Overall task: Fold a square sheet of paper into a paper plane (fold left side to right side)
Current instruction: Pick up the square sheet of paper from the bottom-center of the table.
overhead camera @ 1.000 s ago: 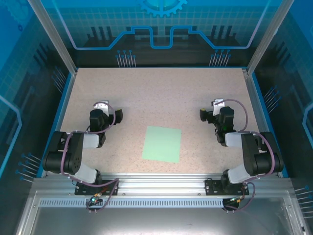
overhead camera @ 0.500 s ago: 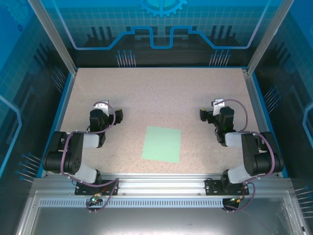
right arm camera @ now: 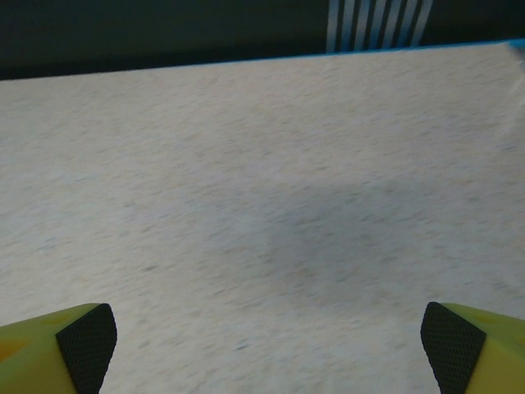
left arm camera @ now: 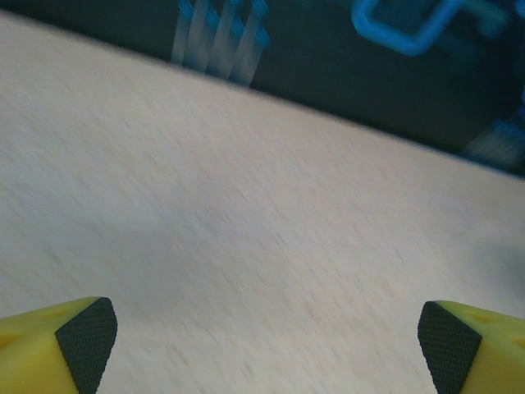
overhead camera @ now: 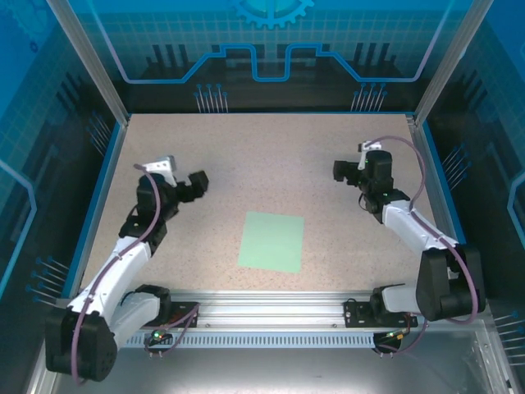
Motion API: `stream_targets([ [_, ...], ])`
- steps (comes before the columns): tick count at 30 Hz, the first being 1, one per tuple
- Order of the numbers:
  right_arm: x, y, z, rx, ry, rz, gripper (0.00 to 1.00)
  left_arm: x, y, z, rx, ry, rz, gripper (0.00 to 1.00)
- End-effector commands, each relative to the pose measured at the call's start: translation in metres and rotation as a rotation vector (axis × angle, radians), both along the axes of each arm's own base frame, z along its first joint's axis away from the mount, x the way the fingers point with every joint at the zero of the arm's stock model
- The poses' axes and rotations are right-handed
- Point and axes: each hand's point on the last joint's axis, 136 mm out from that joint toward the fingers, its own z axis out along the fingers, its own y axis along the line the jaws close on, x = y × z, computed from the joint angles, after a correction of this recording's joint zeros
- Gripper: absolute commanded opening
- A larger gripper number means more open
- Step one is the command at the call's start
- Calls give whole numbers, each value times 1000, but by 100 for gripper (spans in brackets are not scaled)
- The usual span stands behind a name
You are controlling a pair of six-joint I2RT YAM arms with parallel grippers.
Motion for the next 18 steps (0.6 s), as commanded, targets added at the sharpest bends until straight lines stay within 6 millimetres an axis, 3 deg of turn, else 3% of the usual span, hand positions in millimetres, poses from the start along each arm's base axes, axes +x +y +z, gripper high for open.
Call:
stream_targets([
  [1, -50, 50, -36, 59, 266, 99, 99, -54, -38, -56, -106, 341, -76, 98],
  [5, -82, 99, -50, 57, 392, 213, 100, -94, -81, -75, -152, 516, -202, 98],
  [9, -106, 127, -77, 42, 500, 268, 99, -123, -119, -90, -184, 643, -327, 99],
  [10, -102, 134, -75, 40, 501, 271, 99, -126, -127, -93, -190, 658, -354, 99],
  [15, -104, 147, -107, -44, 624, 261, 99, -134, -174, -109, -233, 741, -490, 98],
  [18, -103, 151, -115, -92, 653, 260, 100, -130, -190, -119, -213, 761, -513, 98],
])
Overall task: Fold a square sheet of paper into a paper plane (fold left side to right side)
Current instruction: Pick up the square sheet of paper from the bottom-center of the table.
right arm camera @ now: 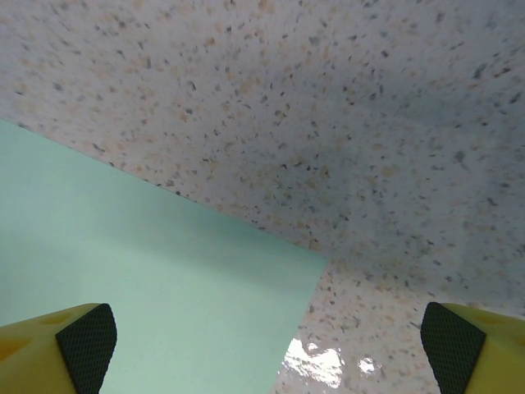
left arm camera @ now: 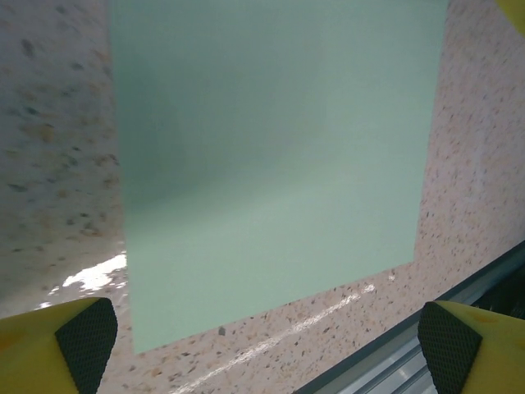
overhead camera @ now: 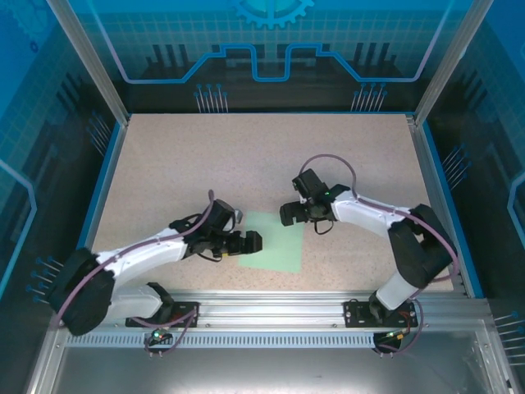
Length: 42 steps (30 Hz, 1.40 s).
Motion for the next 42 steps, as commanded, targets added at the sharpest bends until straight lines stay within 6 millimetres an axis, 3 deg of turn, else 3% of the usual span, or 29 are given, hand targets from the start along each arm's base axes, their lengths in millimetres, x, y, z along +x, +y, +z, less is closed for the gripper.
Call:
stream_targets([
  [1, -5, 2, -4, -56, 44, -5, 99, 8, -32, 10, -83, 9, -35, 99],
  [10, -18, 11, -28, -61, 144, -3, 99, 2, -37, -22, 1, 100, -49, 99],
  [25, -59, 51, -35, 42, 293, 104, 98, -4, -32, -41, 59, 135, -53, 99],
  [38, -70, 58, -34, 73, 318, 140, 73, -1, -34, -39, 49, 121, -49, 98],
  [42, -69, 59, -31, 84, 305, 149, 55, 1, -35, -34, 39, 102, -46, 99],
])
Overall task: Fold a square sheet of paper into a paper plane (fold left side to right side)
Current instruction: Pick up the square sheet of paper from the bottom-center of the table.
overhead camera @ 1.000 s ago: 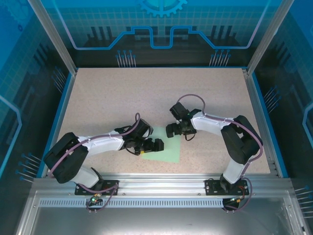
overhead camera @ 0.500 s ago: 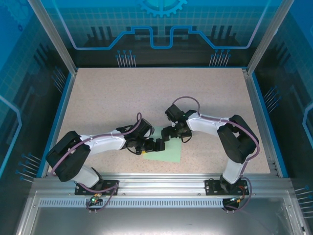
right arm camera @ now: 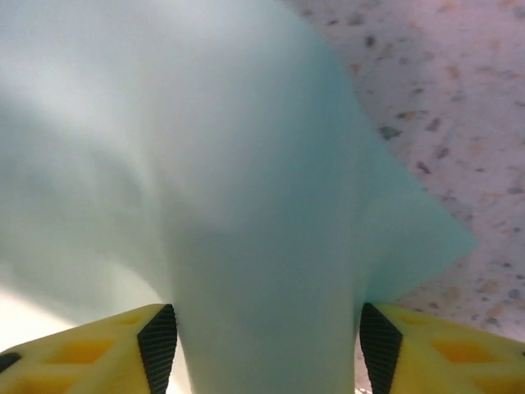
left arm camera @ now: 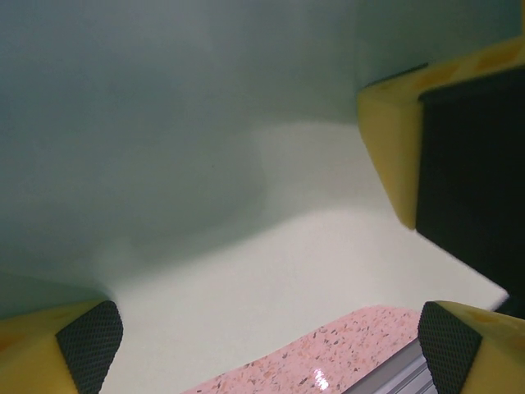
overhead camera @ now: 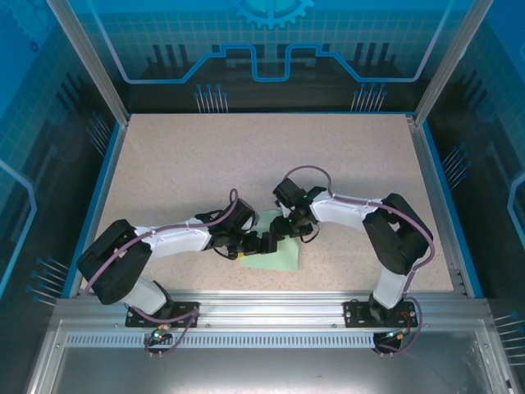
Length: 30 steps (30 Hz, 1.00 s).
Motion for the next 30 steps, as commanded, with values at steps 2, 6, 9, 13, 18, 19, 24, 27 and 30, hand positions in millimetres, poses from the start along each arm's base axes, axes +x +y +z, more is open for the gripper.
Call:
stream_targets([
  [2, -16, 8, 1, 52, 44, 33, 46, -3, 1, -2, 20, 0, 6, 98],
  [6, -13, 10, 7, 119, 29, 29, 32, 3, 7, 16, 23, -61, 24, 99],
  [9, -10, 10, 11, 180, 24, 30, 24, 8, 15, 33, 9, -107, 47, 98],
  [13, -2, 10, 24, 295, -8, 18, 20, 19, 35, 53, -30, -153, 100, 98],
  [18, 3, 1, 44, 452, -50, 14, 18, 33, 62, 76, -111, -208, 169, 99],
  [19, 4, -2, 50, 485, -59, 14, 18, 36, 66, 82, -132, -226, 175, 98],
  [24, 13, -22, 94, 636, -141, 25, 18, 54, 87, 121, -170, -429, 173, 99],
  [27, 12, -32, 130, 712, -216, 64, 18, 59, 84, 153, -239, -553, 120, 98],
  [30, 3, -37, 171, 779, -308, 131, 19, 56, 71, 189, -324, -673, 20, 99],
])
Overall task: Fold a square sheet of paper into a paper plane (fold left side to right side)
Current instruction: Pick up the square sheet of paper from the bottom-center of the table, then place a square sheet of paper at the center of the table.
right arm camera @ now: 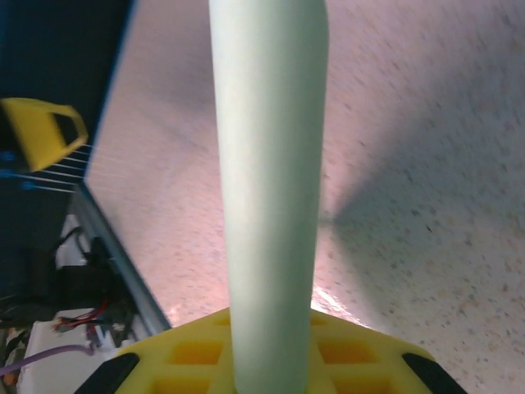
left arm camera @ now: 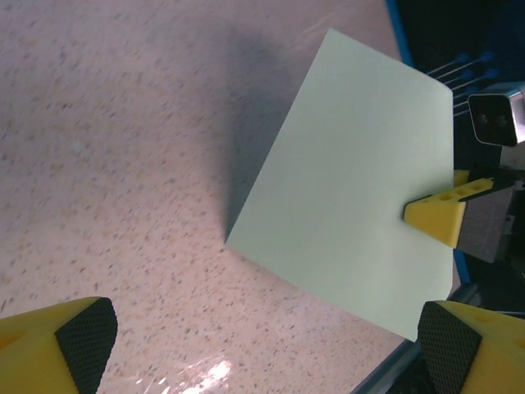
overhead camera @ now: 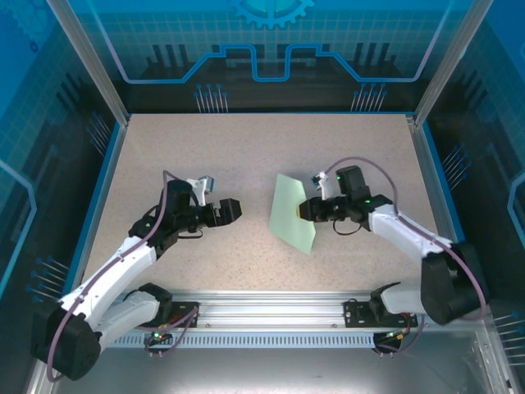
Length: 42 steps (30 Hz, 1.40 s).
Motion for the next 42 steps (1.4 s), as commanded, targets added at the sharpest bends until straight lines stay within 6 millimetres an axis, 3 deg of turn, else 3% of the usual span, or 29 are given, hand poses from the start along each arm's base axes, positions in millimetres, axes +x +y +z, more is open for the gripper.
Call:
stream_targets([
  [1, -20, 3, 54, 112, -131, 121, 19, -4, -19, 49, -53, -205, -165, 99],
  [5, -43, 2, 101, 175, -243, 198, 20, -11, -32, 82, -92, -325, -286, 98],
  [12, -89, 3, 177, 279, -374, 361, 20, -23, -52, 121, -154, -419, -477, 99],
  [17, -108, 1, 206, 303, -446, 412, 20, -30, -62, 142, -197, -458, -577, 99],
  [22, -111, 2, 212, 324, -457, 432, 20, -42, -72, 157, -225, -485, -680, 98],
  [25, -108, 3, 211, 318, -458, 426, 20, -54, -82, 162, -244, -486, -764, 89],
  [30, -101, 3, 207, 299, -459, 411, 21, -62, -95, 155, -240, -432, -848, 62],
  [36, -82, 0, 188, 216, -432, 330, 30, -57, -98, 144, -246, -390, -831, 14],
  [38, -69, -5, 176, 151, -413, 264, 39, -53, -98, 137, -240, -371, -802, 5],
  [42, -35, -28, 143, -22, -347, 80, 59, -34, -93, 104, -168, -285, -669, 0],
])
